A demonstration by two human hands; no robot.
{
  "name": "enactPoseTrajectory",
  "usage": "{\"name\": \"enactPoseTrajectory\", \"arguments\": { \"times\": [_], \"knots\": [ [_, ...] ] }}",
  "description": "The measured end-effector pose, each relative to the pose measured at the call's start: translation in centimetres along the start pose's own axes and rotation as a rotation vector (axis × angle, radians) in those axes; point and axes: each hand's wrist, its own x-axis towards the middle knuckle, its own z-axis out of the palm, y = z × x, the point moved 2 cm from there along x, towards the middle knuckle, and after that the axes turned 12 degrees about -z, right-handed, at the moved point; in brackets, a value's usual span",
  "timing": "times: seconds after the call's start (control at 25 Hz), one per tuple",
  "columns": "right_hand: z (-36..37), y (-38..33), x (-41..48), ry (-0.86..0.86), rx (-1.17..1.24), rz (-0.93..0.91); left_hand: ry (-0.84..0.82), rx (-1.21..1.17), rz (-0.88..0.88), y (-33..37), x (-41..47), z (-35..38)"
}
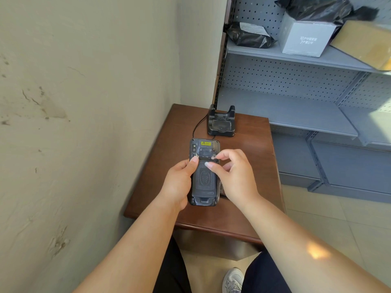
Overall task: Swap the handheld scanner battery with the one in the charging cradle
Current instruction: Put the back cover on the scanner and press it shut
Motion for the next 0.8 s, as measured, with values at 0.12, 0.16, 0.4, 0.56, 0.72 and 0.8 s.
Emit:
{"name": "enactPoseTrajectory", "arguments": {
  "times": [0.12, 0.16, 0.4, 0.56, 0.72, 0.8],
  "knots": [
    [0.5, 0.15, -0.25, 0.012, 0.146, 0.077, -0.018, -0.029, -0.028, -0.04, -0.19, -0.06],
    [0.58, 0.16, -0.36, 0.018, 0.191, 0.099, -0.021, -0.033, -0.032, -0.02, -0.2, -0.07],
    [0.45, -0.03, -0.22, 0.141, 0.375, 0.2, -0.011, -0.041, -0.03, 0.36, -0.19, 0.23],
    [0.4, 0.19, -0.37, 0.167, 0.39, 0.223, -0.017, -0.041, -0.058, 0.12, -0.08, 0.42],
    [0.13, 0.26, -0.39, 0.148, 0.395, 0.196, -0.043, -0.032, -0.043, 0.17, 0.06, 0.54],
    [0.03, 0.35, -0.34, 0.149, 0.406, 0.216, -0.048, -0.012, -0.03, 0.29, 0.04, 0.49]
  ]
}}
